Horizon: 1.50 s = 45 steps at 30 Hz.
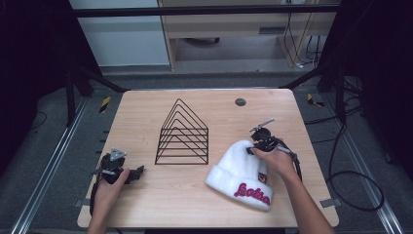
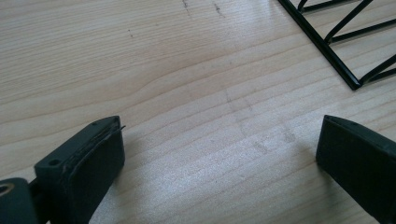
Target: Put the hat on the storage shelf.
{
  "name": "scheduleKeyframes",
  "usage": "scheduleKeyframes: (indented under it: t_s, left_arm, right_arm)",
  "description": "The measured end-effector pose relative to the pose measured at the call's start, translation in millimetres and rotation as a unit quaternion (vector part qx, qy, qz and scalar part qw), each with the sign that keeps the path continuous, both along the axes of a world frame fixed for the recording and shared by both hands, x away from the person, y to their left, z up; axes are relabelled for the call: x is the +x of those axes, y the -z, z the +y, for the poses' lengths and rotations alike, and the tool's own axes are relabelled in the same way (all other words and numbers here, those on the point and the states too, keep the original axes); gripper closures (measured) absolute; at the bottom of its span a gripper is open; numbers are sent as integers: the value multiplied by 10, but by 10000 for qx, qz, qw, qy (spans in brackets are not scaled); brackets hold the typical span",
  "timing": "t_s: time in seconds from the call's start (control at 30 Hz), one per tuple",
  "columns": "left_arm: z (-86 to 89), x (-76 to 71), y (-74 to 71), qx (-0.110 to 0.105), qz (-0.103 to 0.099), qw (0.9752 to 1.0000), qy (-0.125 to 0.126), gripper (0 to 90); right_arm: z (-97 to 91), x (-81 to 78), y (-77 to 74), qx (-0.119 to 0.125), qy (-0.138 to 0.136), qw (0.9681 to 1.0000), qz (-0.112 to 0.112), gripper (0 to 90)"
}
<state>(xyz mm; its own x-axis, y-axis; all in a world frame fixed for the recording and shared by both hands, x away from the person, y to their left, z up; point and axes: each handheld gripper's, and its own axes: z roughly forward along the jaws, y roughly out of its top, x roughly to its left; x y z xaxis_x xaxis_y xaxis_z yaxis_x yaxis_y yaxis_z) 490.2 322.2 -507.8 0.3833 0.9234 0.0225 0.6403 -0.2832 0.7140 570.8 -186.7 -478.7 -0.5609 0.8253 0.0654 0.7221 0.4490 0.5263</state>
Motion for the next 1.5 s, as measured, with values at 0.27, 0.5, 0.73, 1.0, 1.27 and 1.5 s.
scheduleKeyframes:
  t_s: [0.27,0.5,0.73,1.0,1.27,1.5]
  left_arm:
    - [0,0,0,-1,0,10000,-1,3]
    - [0,0,0,2,1,10000,-1,3]
    - [-2,-5,-2,10,7,10000,-2,3]
    - [-11,-24,-13,17,-23,10000,65,27]
    - [29,-91,-298,-268,-484,9984,79,29]
    - [45,-229,-768,-365,-951,9944,282,29]
  right_arm:
    - [8,-12,-13,11,-154,9999,11,804]
    - [14,-136,-150,-282,-297,9982,-444,824]
    - [39,-430,-476,-135,-539,9914,-1186,832]
    - [123,-777,-774,70,-824,9813,-1737,834]
    - [221,-1127,-1115,235,-1156,9663,-2288,835]
    - [298,-1364,-1459,516,-1353,9492,-2795,837]
